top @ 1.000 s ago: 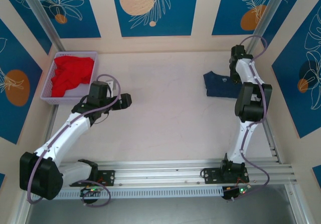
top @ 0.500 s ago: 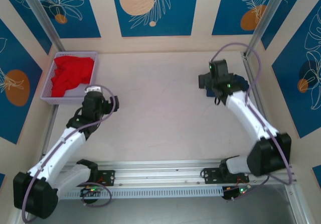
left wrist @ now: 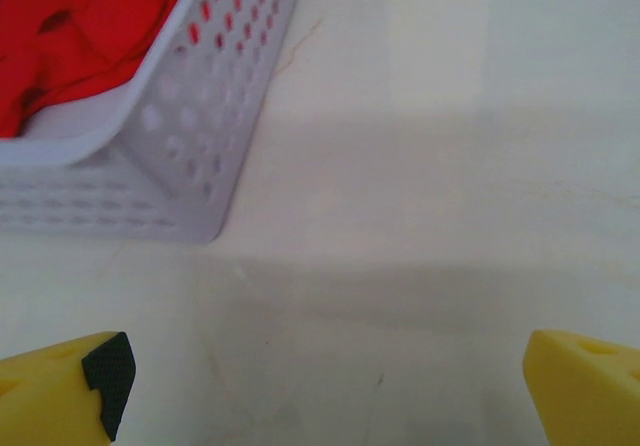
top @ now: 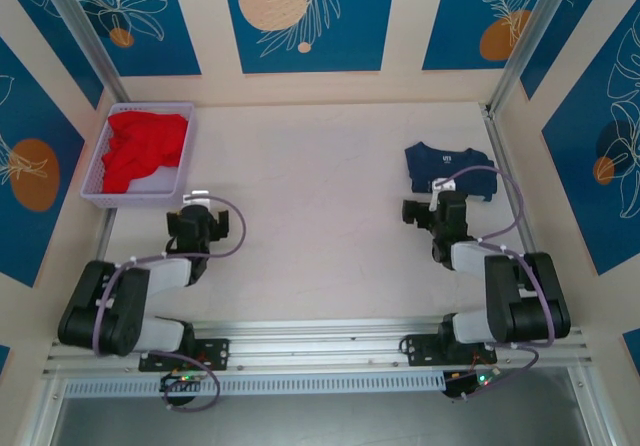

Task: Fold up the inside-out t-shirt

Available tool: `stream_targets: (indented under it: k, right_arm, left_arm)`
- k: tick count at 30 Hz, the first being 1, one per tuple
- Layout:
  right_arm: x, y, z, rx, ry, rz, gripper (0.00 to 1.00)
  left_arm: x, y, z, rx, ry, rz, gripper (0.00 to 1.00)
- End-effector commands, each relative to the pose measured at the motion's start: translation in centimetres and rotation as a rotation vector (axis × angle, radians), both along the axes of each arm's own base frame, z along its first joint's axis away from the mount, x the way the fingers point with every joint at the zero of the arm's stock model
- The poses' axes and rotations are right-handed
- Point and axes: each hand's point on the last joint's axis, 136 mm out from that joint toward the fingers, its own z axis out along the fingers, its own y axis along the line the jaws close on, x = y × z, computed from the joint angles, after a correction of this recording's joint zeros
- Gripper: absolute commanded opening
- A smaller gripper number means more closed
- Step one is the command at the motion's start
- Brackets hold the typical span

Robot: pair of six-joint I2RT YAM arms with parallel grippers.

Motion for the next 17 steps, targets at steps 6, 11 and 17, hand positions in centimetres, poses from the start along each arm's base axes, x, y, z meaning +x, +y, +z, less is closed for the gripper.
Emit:
stream_targets:
  k: [6, 11, 17]
  right_arm:
    - [3.02, 0.66, 2.38, 0.069, -0.192, 0.039, 0.99]
    - [3.07, 0.78, 2.36, 0.067, -0.19, 0.045, 0.99]
    - [3.07, 0.8, 2.35, 0.071, -0.189, 0.047, 0.99]
  left_arm:
    - [3.97, -0.54, 1.99, -0.065, -0.144, -0.09, 1.0]
    - [3.92, -0.51, 2.01, -0.064, -0.148, -0.09, 1.0]
    - [3.95, -0.51, 2.09, -0.063, -0.151, -0.09, 1.0]
